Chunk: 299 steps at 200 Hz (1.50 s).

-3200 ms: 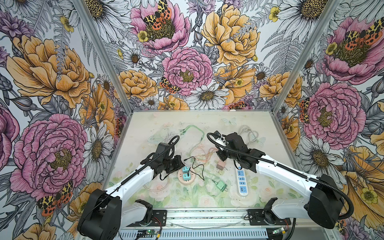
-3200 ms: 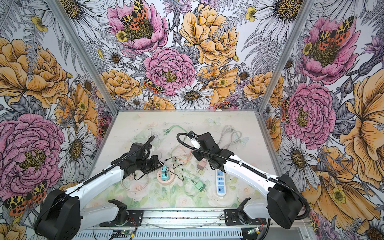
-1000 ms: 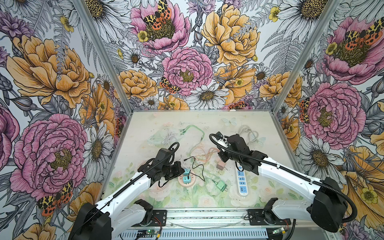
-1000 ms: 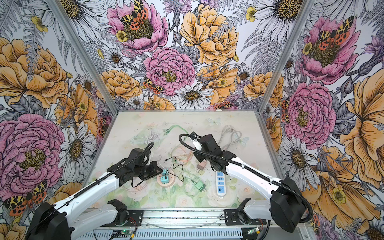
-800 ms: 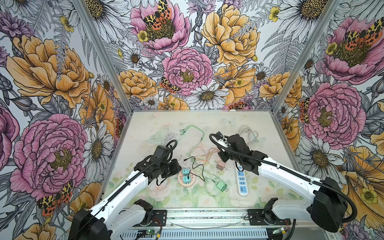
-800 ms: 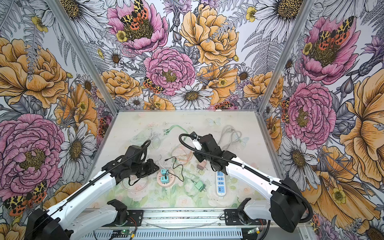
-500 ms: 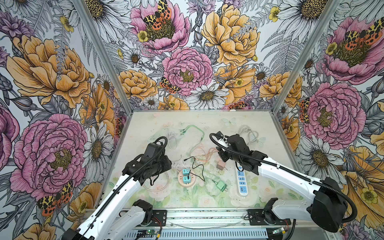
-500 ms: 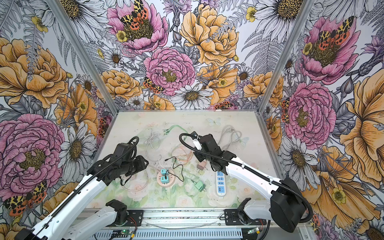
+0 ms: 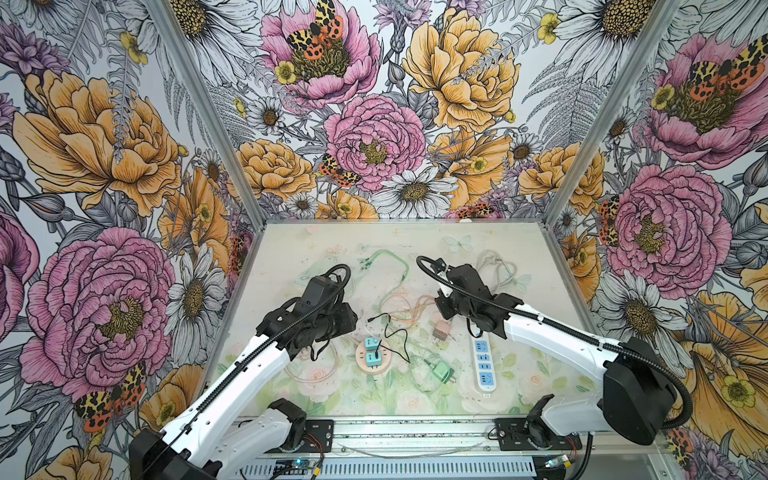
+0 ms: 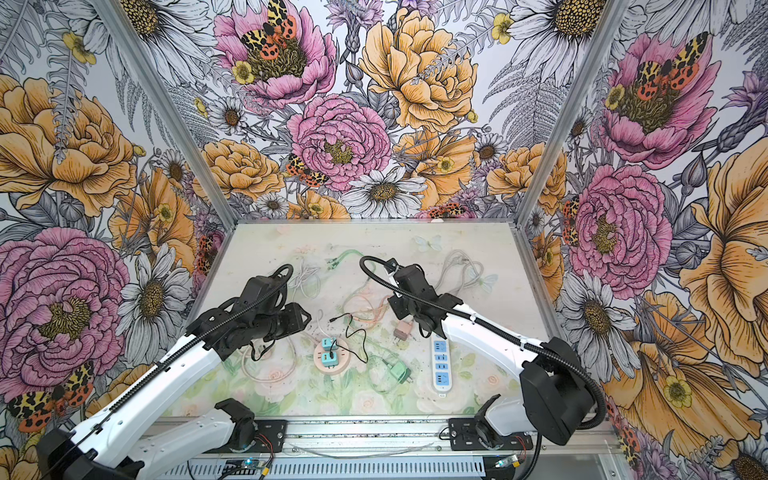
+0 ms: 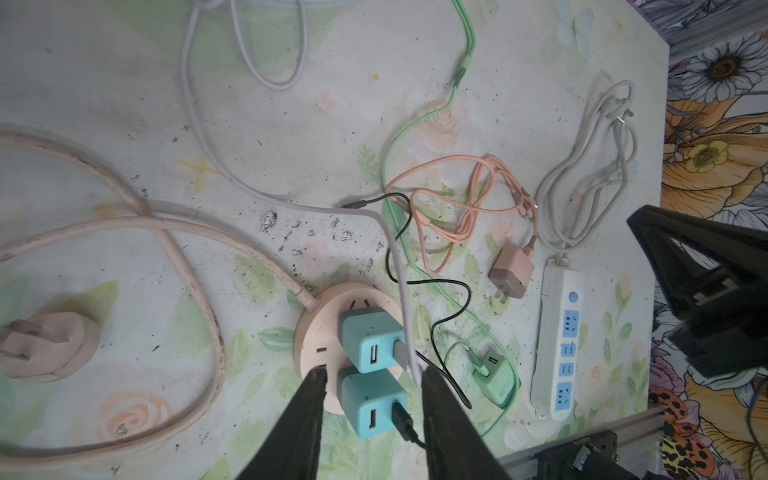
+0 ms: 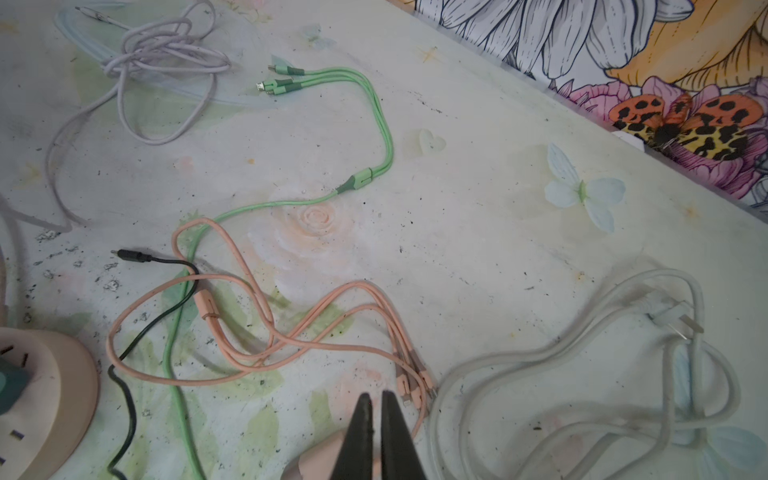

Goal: Insert the plug

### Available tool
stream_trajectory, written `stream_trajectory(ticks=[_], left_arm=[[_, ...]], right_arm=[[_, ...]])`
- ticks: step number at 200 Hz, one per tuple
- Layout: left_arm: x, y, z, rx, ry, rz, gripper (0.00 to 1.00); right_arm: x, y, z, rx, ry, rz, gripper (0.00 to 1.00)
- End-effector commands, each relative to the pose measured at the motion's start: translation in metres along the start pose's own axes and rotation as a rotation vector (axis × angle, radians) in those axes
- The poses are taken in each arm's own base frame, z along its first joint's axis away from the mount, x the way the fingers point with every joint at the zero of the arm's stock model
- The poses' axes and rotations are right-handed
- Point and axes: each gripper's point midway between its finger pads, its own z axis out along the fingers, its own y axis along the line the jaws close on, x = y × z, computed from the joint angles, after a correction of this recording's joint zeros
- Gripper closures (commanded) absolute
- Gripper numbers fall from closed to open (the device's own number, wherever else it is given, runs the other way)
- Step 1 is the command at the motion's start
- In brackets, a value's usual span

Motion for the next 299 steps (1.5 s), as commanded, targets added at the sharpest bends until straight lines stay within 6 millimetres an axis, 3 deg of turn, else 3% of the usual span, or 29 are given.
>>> stream_trajectory(ticks=[1,25,50,73,99,137,162,210,265,299], left_arm=[[-0.020,-0.044,-0.009,0.079,-0.070,0.094,0.62],[-0.024,-0.078,-0.006,0.124,-0.071,0.150,0.62],[-0.018,-0.097,0.014,0.126,-0.024,0.184,0.63],[0.004,-0.119,0.030,0.149,0.052,0.258,0.69],[0.036,-0.134,0.034,0.181,0.126,0.324,0.75],[0.073,-0.132,0.025,0.216,0.191,0.362,0.86],[0.099,-0.127,0.025,0.235,0.268,0.386,0.91],[0.144,-0.109,0.044,0.188,0.417,0.439,0.92],[0.161,-0.085,0.076,0.060,0.489,0.464,0.95],[0.156,-0.074,0.087,-0.003,0.468,0.452,0.95]], right_arm=[[-0.001,0.011,0.003,-0.080,0.026,0.070,0.85],[0.004,0.016,0.007,-0.114,0.047,0.081,0.77],[0.006,0.012,0.007,-0.115,0.052,0.112,0.75],[0.011,-0.007,0.004,-0.071,0.049,0.161,0.74],[0.021,-0.035,0.000,-0.017,0.050,0.248,0.74],[0.032,-0.059,-0.001,0.018,0.060,0.332,0.75],[0.032,-0.062,0.000,0.015,0.062,0.350,0.76],[0.031,-0.063,-0.001,0.008,0.059,0.358,0.77],[0.032,-0.061,-0.002,-0.007,0.059,0.358,0.76],[0.035,-0.060,0.000,-0.009,0.066,0.359,0.77]])
